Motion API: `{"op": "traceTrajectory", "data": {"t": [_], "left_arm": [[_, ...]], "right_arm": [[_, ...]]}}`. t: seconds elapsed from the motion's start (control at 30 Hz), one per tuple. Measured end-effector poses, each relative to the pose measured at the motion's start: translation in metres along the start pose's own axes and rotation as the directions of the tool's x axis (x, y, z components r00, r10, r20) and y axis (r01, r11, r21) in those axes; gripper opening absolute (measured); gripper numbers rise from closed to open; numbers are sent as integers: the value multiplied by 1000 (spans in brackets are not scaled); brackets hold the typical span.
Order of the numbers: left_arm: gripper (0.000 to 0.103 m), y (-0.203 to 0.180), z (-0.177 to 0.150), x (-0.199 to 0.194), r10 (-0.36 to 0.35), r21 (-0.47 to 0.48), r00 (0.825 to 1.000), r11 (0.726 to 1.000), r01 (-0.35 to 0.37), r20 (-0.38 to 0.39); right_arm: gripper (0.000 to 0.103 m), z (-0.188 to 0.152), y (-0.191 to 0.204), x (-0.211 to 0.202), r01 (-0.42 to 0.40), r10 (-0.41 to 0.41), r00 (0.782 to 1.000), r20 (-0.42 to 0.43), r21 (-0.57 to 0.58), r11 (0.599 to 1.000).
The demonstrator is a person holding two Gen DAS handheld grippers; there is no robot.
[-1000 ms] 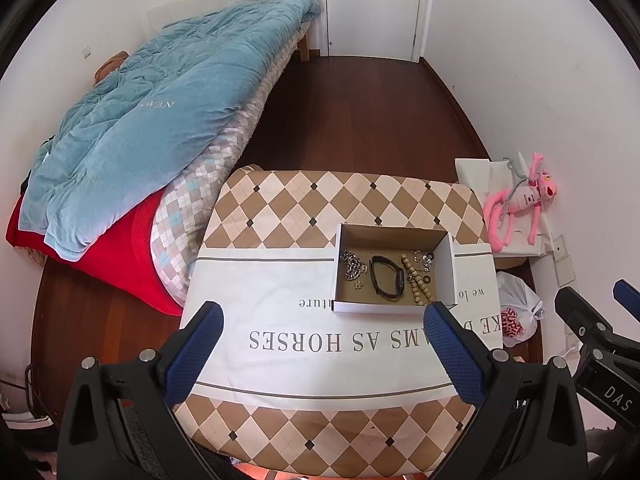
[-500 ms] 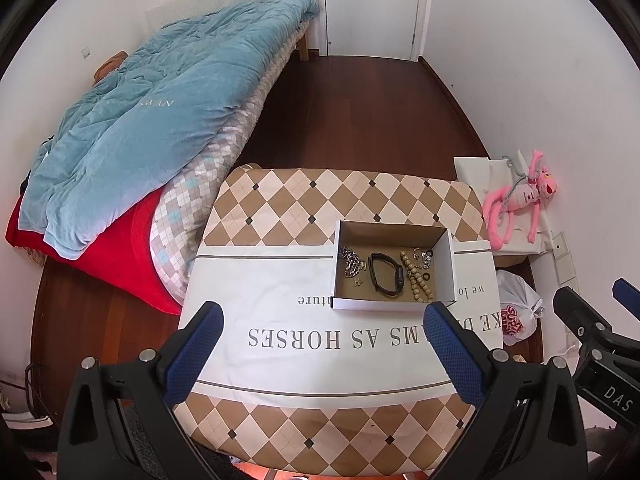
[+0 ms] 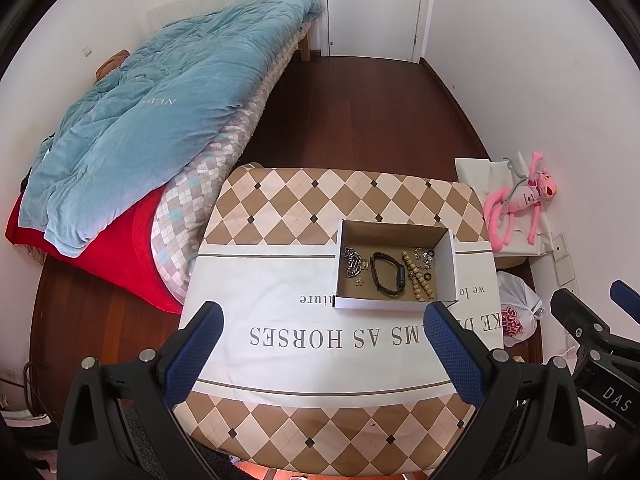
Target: Organize jewelry
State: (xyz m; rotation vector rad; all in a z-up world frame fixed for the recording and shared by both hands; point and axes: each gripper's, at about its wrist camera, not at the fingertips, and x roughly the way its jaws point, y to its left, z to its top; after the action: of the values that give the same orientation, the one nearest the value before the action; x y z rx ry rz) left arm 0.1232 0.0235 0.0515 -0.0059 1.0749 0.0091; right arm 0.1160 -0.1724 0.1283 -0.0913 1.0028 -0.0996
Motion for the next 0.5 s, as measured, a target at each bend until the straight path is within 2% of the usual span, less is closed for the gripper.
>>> {"op": "traceTrajectory", "data": {"t": [0.5], "left_arm": [[102, -1, 0, -1, -1, -1, 1000, 1000, 1, 1]], "right_arm": [[103, 0, 0, 1, 4, -4, 1000, 0, -2, 1000]]}}
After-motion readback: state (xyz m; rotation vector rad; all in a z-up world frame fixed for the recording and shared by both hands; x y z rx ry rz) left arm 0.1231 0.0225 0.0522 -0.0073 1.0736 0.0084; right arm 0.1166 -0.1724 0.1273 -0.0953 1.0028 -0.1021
